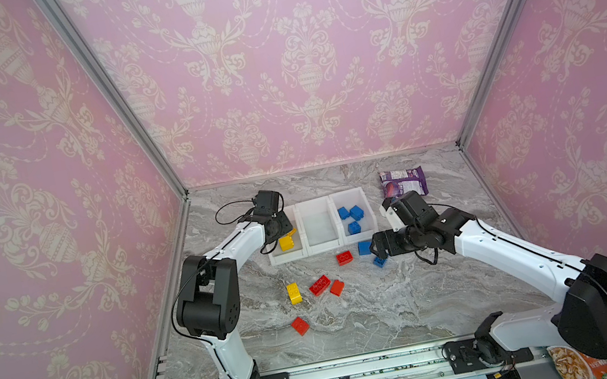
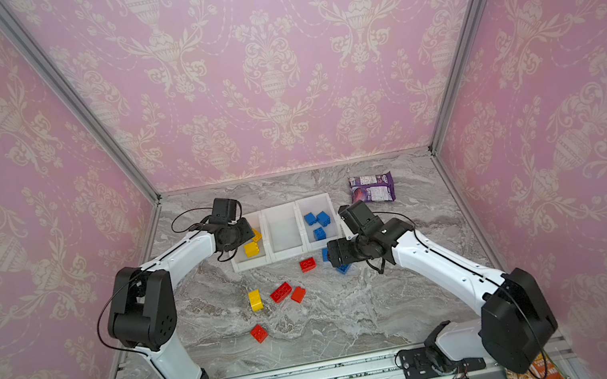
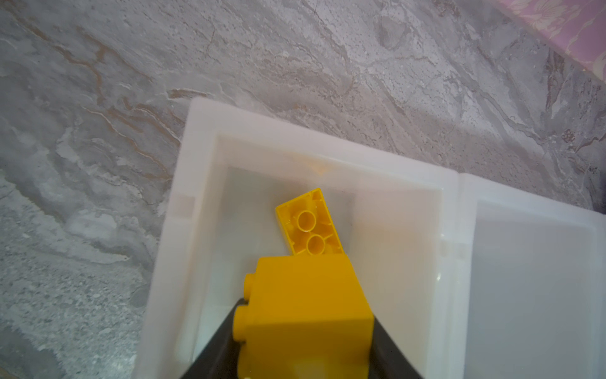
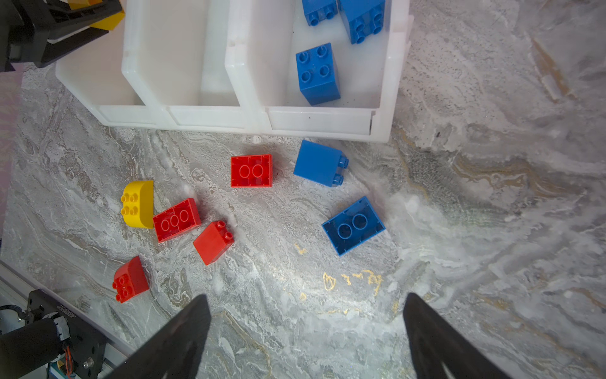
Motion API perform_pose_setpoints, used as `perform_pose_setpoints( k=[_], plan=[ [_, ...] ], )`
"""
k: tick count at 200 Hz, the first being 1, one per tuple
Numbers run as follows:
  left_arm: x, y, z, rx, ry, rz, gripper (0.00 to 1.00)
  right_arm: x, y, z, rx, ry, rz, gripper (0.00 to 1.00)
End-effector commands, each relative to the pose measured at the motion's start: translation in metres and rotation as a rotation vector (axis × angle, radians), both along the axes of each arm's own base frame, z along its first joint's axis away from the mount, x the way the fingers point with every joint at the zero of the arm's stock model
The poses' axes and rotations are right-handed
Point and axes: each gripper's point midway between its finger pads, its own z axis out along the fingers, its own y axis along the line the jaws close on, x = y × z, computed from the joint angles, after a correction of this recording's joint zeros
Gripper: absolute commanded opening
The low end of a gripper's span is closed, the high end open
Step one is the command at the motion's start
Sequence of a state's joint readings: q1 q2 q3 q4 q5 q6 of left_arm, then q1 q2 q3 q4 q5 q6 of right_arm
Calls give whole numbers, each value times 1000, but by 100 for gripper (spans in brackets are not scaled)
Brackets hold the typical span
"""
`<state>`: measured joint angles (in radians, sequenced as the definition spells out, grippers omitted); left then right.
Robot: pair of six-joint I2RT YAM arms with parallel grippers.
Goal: Sort the legos into containers by color
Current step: 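Carry the yellow brick over the nearest compartment and release it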
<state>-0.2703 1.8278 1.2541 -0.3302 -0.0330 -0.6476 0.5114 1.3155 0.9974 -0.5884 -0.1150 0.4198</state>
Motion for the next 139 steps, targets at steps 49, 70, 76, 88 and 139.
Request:
perform_pose_setpoints(
  k=[49,70,76,88,139],
  plan=[
    [8,3,18,8,-46,22,72,-5,-3,-3,-10,13,-13,94],
    [8,0,26,3,-68,14,74,-5,-3,-4,-12,12,-14,93],
    [8,-1,29,1,-74,10,74,-5,-3,-4,-12,13,-14,93],
    [8,-4,35,-1,-90,1,75,-5,-3,-4,-12,14,-13,93],
    [3,-14,64,-28,-162,-27,79,-4,-5,-12,-36,35,-24,93]
  ],
)
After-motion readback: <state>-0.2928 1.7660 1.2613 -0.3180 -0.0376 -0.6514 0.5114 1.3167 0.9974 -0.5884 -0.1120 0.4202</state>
